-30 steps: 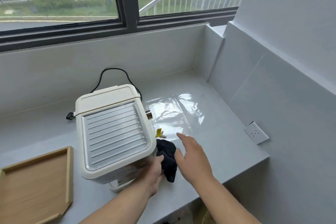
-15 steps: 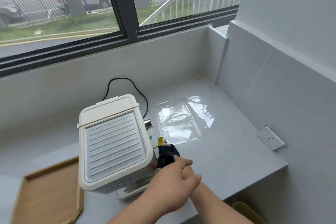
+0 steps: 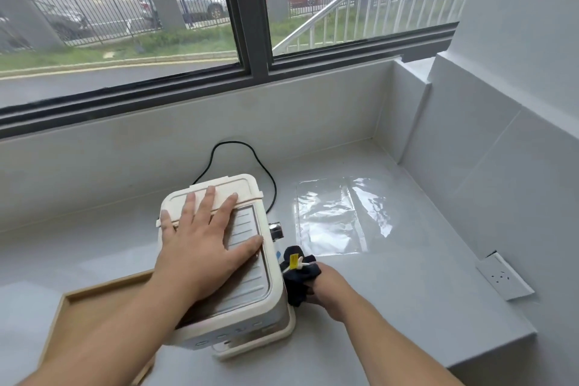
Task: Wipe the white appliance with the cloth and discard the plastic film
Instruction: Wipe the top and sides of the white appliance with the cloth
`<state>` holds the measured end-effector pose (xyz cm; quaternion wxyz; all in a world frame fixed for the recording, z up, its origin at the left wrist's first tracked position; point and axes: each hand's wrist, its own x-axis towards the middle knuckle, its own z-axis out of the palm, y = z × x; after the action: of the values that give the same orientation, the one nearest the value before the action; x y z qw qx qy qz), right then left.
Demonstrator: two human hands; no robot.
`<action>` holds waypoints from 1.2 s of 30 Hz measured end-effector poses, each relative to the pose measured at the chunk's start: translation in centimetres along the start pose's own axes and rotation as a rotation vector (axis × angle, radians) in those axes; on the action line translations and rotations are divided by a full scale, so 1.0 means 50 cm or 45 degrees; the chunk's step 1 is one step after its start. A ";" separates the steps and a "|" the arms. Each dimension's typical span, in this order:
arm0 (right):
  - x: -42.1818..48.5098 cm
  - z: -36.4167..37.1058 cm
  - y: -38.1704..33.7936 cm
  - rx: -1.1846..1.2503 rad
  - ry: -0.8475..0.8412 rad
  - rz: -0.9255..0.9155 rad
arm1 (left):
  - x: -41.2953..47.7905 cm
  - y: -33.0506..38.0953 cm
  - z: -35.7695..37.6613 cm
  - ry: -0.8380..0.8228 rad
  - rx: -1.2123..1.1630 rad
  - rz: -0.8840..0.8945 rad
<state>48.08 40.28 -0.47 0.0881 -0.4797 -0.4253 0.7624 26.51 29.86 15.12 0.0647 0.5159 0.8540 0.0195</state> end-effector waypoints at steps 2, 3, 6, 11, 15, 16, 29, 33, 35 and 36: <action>0.013 -0.010 -0.006 0.009 -0.027 0.035 | 0.001 -0.003 0.006 0.028 0.008 0.000; 0.022 -0.015 -0.008 0.007 -0.027 0.056 | 0.000 -0.004 0.007 0.034 0.013 0.003; 0.051 -0.025 -0.016 0.017 -0.050 0.103 | -0.001 -0.002 0.004 0.036 0.020 0.015; 0.098 -0.011 -0.060 -0.018 -0.070 0.143 | -0.001 0.000 0.004 0.042 0.038 0.013; 0.139 0.038 -0.115 -0.153 -0.028 0.084 | 0.000 0.003 0.003 0.052 0.029 0.004; 0.143 0.050 -0.129 -0.213 -0.010 0.079 | 0.000 0.003 0.003 0.050 0.033 0.003; 0.098 0.124 -0.328 -0.043 -0.007 -0.163 | -0.004 0.006 0.000 0.053 0.001 -0.003; 0.038 0.151 -0.387 -0.154 -0.024 -0.411 | -0.003 0.005 0.003 0.063 -0.021 -0.001; 0.017 0.161 -0.398 -0.336 0.009 -0.578 | -0.003 0.005 0.003 0.063 -0.026 -0.006; 0.007 0.165 -0.400 -0.480 0.043 -0.652 | -0.003 0.005 0.003 0.065 -0.026 -0.009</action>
<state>35.79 48.28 15.42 0.1937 -0.3773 -0.6646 0.6152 26.80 29.84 14.98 0.0482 0.5117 0.8568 0.0411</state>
